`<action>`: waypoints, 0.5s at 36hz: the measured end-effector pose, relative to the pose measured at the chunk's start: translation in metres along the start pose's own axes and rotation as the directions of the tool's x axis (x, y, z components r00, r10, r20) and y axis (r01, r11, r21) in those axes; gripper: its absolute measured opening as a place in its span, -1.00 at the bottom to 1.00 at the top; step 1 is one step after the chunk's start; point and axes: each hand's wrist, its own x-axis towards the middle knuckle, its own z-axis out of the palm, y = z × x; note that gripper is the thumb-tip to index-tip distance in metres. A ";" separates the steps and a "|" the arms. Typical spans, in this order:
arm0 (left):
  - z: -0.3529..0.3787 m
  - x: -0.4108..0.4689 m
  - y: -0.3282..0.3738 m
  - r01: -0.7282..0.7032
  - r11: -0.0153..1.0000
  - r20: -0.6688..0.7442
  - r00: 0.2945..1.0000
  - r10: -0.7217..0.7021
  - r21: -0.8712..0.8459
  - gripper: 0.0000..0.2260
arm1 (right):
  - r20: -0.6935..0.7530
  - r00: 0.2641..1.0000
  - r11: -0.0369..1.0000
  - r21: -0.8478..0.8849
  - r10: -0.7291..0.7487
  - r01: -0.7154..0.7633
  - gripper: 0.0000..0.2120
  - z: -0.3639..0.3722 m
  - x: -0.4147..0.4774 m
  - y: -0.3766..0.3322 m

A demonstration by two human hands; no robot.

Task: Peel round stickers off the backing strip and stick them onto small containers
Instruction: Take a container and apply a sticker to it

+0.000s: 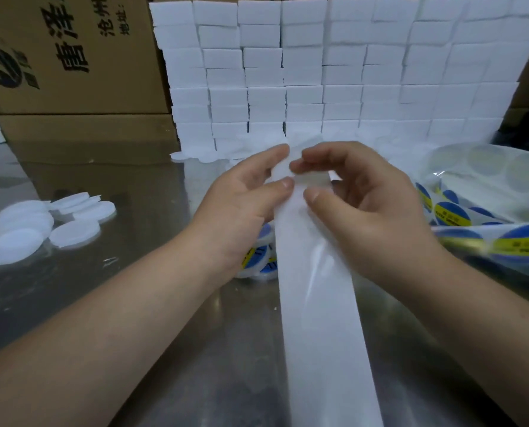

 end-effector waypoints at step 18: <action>0.005 -0.007 0.005 -0.066 0.987 -0.003 0.998 0.066 -0.145 -0.87 | -0.193 0.838 0.829 -0.146 0.511 -0.539 -0.45 -0.010 0.020 0.001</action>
